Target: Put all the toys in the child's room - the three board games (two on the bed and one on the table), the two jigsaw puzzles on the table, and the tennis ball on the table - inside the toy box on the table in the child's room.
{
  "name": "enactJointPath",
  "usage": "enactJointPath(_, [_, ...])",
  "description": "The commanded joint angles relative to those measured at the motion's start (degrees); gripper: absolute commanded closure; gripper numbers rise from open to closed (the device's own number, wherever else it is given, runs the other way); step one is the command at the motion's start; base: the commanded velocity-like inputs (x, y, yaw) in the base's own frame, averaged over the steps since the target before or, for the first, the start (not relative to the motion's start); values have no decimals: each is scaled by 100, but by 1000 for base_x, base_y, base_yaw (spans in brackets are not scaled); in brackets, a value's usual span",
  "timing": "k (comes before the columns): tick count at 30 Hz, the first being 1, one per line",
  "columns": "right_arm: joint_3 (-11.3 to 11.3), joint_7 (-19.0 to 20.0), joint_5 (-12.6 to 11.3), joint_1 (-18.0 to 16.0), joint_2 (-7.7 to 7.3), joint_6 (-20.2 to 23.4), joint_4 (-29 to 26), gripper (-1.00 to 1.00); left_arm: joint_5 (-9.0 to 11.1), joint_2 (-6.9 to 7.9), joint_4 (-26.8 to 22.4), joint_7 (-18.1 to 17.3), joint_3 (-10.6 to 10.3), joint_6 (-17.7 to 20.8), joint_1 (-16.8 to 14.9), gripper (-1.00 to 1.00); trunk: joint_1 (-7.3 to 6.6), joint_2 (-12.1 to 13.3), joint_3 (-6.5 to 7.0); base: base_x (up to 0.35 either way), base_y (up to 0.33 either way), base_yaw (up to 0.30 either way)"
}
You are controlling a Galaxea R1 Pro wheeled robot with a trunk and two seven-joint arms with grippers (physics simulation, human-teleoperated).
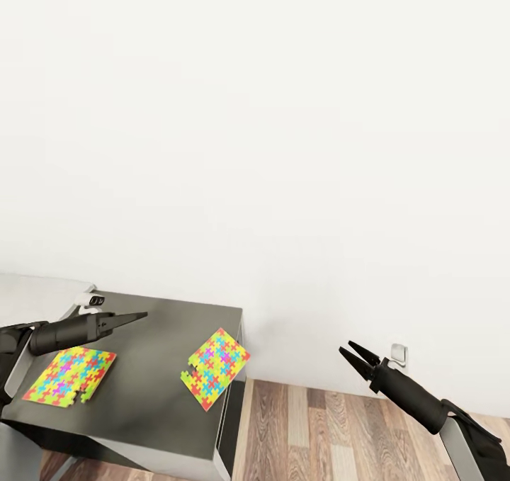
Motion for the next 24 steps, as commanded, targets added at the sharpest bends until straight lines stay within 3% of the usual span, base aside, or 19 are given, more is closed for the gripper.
enactJointPath(1, [-2,10,-36,-4,1,54,0,-100,0,2,-2,-21,-1,61,-3,-100,2,-8,1,0,0,0])
enactJointPath(24, [-27,134,-50,-7,-16,-116,52,-100,-2,-4,-2,-21,-1,61,-4,-100,2,-8,221,0,0,0])
